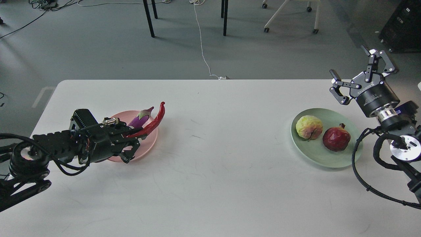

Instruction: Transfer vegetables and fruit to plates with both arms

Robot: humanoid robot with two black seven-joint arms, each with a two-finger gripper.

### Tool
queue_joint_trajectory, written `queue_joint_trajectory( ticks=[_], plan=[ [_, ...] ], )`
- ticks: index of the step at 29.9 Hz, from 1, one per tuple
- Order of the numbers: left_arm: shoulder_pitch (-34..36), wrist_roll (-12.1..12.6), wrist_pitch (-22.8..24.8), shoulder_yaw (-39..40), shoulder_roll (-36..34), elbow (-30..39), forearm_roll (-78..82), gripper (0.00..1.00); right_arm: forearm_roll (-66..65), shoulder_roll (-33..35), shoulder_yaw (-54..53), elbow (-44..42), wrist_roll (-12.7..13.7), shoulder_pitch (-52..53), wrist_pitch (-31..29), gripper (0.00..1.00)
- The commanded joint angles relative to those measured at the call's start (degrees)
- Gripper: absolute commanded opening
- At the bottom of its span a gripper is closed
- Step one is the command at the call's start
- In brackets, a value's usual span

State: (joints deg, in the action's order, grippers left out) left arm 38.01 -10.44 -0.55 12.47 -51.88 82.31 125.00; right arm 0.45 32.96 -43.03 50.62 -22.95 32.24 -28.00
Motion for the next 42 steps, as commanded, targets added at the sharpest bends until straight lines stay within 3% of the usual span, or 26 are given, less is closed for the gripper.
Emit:
queue_joint_trajectory(
  ticks=[1,2,5,10,17,20,26,30,36,39,42],
  plan=[
    [-1.44,0.07,0.11,-0.17,-0.06,-0.92,0.00,0.19,-0.01,-0.35,0.14,0.00,0.01,0.19,0.00,0.99],
    [-2.06,0.07,0.11,-0.17,0.02,-1.10,0.00,0.24,-0.01,-0.27,0.14,0.00,0.01,0.36,0.00,0.99],
    [-2.68,0.07,0.11,-0.34,0.38,-1.80,0.00,0.50,-0.01,0.09,0.14,0.00,0.01,0.36,0.00,0.99],
    [-2.76,-0.02,0.03,0.27,2.13,-4.79,0.00,0.74,-0.01,0.44,0.14,0.00,0.01,0.28,0.00,0.99],
    [-2.15,-0.20,-2.34,2.89,2.31,-4.79,-7.27,0.87,-0.01,-0.27,-0.74,-0.78,0.01,0.62,0.00,0.99],
    [-1.97,-0.20,-5.16,8.17,3.27,-4.53,-22.64,0.92,0.07,-0.35,-3.37,-1.05,0.01,1.33,0.00,0.99],
    [2.67,-0.20,-4.98,15.29,11.35,-5.49,-57.35,0.96,0.07,-1.58,-9.18,-3.16,-0.08,1.68,0.00,0.99],
    [4.97,-0.20,-4.81,20.04,17.24,-11.81,-77.76,0.97,0.51,-1.50,-9.70,-3.07,0.53,1.77,0.00,0.99],
    [7.61,-0.20,2.21,30.66,25.51,-23.40,-98.25,0.97,0.86,-1.76,-12.60,-3.33,0.97,4.84,0.00,0.99],
    [6.99,-0.11,6.95,37.17,27.27,-28.68,-107.65,0.97,2.87,-2.28,-13.48,-4.73,4.12,5.98,0.00,0.99],
    [6.90,0.15,13.36,38.15,27.62,-35.00,-118.28,0.97,6.39,-4.83,-13.66,-8.16,7.82,8.00,0.00,0.99]
  ],
)
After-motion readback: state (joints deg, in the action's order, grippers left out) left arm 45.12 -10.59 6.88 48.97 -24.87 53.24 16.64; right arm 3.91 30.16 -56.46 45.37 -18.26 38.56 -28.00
